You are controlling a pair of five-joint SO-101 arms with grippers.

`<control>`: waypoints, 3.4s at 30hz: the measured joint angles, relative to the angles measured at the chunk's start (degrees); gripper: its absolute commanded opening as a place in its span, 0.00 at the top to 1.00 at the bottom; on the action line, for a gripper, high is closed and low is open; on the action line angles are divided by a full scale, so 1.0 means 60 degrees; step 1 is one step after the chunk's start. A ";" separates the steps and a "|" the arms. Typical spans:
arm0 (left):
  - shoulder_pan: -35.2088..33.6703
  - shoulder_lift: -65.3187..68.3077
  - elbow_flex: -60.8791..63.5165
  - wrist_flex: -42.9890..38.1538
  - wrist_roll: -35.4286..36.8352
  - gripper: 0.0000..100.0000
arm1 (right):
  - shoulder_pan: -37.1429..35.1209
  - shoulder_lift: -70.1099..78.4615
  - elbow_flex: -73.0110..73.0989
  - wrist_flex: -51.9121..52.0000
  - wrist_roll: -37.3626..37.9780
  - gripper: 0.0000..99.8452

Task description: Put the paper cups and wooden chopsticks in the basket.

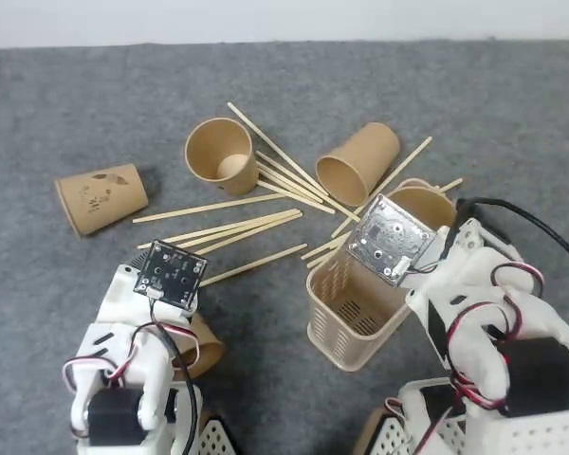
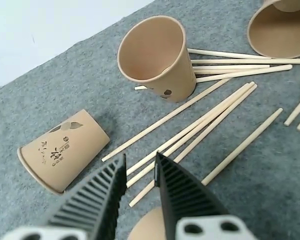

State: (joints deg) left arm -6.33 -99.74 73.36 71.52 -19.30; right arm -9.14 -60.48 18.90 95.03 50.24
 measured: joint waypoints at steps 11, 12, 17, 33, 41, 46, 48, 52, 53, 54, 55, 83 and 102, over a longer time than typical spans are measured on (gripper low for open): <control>-0.0982 0.0059 -0.2037 -0.2007 0.0674 0.91 | 0.2535 -0.0278 -0.1377 -0.1099 -0.3223 0.81; -0.0806 0.0059 -0.2344 -0.1788 0.0689 0.91 | 0.2916 -0.0322 -0.1216 -0.1275 -0.3619 0.81; 0.0454 0.0762 -0.4103 -0.0630 0.0689 0.91 | 0.4996 0.0337 0.0308 -0.2491 -0.5905 0.81; 0.1846 0.9377 -0.9421 0.0000 0.0337 0.91 | 0.6168 0.0557 0.5744 -0.4938 -0.8059 0.81; 0.2300 1.1604 -0.9656 0.0000 0.0044 0.91 | 0.6212 0.0557 0.5744 -0.5026 -0.8117 0.80; 0.2300 1.3011 -0.9656 0.0000 0.0044 0.91 | 0.6711 0.0410 0.5817 -0.5348 -0.8117 0.81; 0.2300 1.3480 -0.9656 0.0000 0.0044 0.91 | 0.6886 0.0132 0.6125 -0.5509 -0.8117 0.81; 0.2300 1.3817 -0.9978 0.0000 0.0044 0.91 | 0.6872 -0.0586 0.7062 -0.6066 -0.8117 0.81; 0.2300 1.3817 -1.0037 0.0000 0.0044 0.91 | 0.6872 -0.0777 0.7282 -0.6183 -0.8117 0.81; 0.2330 1.3846 -1.0066 0.0000 0.0044 0.91 | 0.6872 -0.0996 0.7502 -0.6286 -0.8117 0.81; 0.2359 1.3846 -1.0081 0.0000 0.0044 0.91 | 0.6872 -0.1187 0.7707 -0.6374 -0.8117 0.81; 0.2168 2.0689 -1.4945 0.0425 0.0337 0.91 | 0.6711 -0.2022 0.8659 -0.6799 -0.8117 0.81; 0.2623 1.9458 -1.8051 0.4044 -0.0381 0.99 | 0.6593 -0.2022 0.9040 -0.7429 -0.8117 0.81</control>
State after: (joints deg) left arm 9.41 17.01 -34.95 95.78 -21.58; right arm 30.42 -72.62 73.14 50.46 1.54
